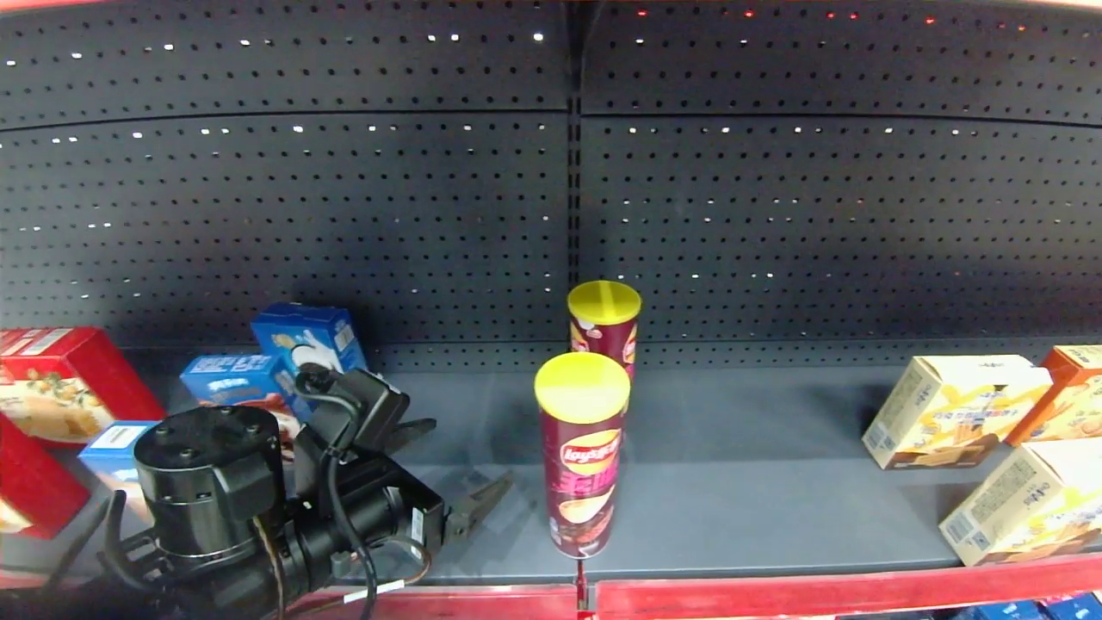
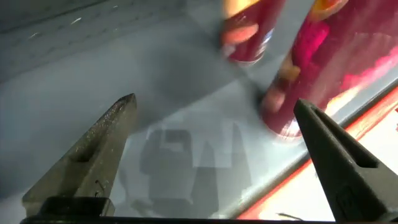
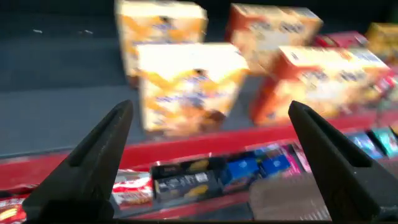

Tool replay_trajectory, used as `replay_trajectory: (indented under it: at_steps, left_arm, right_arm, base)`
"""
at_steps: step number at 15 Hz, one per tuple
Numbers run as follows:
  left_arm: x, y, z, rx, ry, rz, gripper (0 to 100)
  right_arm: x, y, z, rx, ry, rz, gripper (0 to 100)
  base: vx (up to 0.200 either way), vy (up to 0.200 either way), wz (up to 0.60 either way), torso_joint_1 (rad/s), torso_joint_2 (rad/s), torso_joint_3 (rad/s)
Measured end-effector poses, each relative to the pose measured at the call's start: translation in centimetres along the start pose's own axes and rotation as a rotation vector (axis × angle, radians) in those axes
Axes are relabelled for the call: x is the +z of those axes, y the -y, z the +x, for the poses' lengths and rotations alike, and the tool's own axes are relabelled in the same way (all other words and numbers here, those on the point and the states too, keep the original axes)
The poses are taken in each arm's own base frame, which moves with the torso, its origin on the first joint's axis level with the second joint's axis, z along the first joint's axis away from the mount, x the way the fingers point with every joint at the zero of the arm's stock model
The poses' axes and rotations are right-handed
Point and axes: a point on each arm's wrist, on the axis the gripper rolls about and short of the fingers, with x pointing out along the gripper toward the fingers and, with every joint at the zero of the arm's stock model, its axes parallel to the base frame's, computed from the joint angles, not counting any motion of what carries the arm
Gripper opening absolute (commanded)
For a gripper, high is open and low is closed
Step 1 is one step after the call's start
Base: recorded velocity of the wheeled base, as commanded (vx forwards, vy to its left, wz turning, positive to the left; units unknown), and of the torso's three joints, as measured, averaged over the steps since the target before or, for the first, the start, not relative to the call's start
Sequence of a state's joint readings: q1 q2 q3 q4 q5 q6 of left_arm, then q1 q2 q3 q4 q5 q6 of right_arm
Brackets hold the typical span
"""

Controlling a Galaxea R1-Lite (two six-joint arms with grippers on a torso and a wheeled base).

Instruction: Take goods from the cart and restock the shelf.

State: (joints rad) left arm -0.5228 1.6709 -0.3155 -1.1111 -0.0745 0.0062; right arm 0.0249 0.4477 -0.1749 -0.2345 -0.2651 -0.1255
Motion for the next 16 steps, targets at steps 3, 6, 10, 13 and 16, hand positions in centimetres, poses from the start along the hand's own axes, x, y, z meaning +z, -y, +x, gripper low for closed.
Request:
replay_trajectory:
  at_steps: [3,6,10,13,16]
  left_arm:
    - [-0.1,0.0,0.5,-0.004,-0.006,0.002,100]
    - [-0.1,0.0,0.7,-0.003,-0.010,0.001,100]
    - [-0.6,-0.2,0.5,0.004,-0.027,-0.003,100]
    - [-1.4,-0.8,-0.2,0.026,-0.053,-0.008,100]
    - [-1.9,-0.8,-1.0,0.030,-0.042,-0.008,100]
  right_arm:
    - [0.0,0.0,-0.1,0.025,0.009,0.006,100]
    - [0.3,0.0,-0.1,0.034,0.018,0.010,100]
    - [0.3,0.0,0.0,0.038,0.017,0.010,100]
    - [0.3,0.0,0.0,0.038,0.018,0.011,100]
    - [0.3,0.0,-0.1,0.038,0.019,0.011,100]
  base:
    - [0.000,0.000,0.00,0.000,0.00,0.000]
    - [0.000,0.000,0.00,0.000,0.00,0.000]
    - [0.000,0.000,0.00,0.000,0.00,0.000]
    - [0.000,0.000,0.00,0.000,0.00,0.000]
    - [0.000,0.000,0.00,0.000,0.00,0.000]
